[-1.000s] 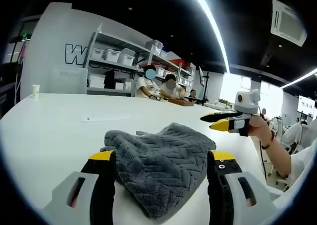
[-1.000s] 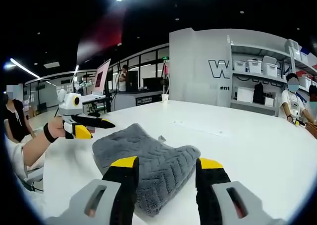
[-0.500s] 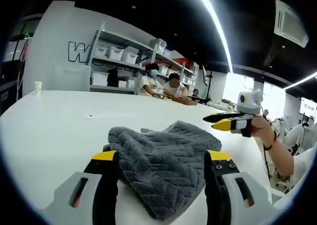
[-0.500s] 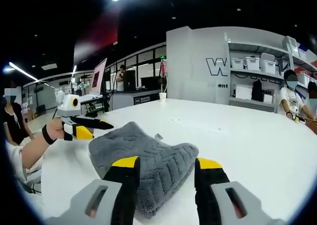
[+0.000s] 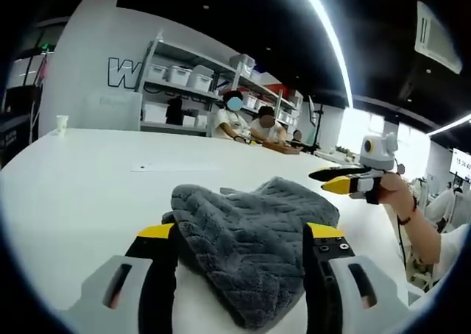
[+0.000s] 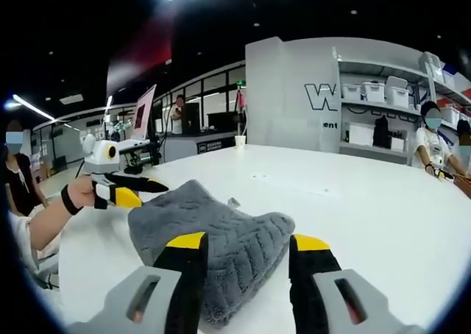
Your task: Open the folded towel by lifting each exposed corner and separating the folded layers until the towel lies flat within the target outline without major curled edges
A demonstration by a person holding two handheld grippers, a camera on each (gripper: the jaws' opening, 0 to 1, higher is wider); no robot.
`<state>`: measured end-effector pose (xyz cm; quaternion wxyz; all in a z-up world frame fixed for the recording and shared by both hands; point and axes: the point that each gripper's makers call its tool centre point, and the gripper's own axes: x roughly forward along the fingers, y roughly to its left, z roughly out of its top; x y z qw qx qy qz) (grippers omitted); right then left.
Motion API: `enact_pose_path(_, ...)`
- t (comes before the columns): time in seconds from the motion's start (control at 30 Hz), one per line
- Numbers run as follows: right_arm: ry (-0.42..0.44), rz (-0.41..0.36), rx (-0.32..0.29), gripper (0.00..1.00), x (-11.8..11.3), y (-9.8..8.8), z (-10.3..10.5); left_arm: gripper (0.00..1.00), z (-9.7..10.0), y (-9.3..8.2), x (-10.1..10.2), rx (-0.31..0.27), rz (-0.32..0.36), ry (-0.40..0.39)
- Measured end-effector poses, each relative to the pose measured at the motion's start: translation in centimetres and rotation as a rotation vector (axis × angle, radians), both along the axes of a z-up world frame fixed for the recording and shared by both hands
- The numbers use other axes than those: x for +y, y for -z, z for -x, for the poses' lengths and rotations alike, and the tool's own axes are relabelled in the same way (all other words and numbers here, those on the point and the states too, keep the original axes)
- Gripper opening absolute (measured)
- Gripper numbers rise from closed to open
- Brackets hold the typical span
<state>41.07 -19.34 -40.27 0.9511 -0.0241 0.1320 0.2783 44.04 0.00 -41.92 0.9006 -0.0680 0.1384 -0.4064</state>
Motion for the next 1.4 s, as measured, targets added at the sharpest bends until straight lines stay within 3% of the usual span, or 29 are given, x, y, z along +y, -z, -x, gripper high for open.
enact_pose_path(0.43,0.038,0.035,0.013,0.39,-0.7,0.5,-0.9,0.65,-0.8,-0.1,-0.4,0.001,0.0,-0.024)
enact_pose_path(0.57,0.017,-0.027,0.011,0.39,-0.3,0.1,-1.1,0.64,-1.1,-0.1,-0.4,-0.001,-0.004,-0.034)
enact_pose_path(0.63,0.023,-0.024,0.013,0.39,-0.4,0.1,-1.3,0.63,-1.2,0.0,-0.4,0.004,0.001,-0.041)
enact_pose_path(1.4,0.027,0.01,0.03,0.39,-0.1,0.4,-2.6,0.6,-0.6,1.1,-1.7,0.018,-0.018,-0.055)
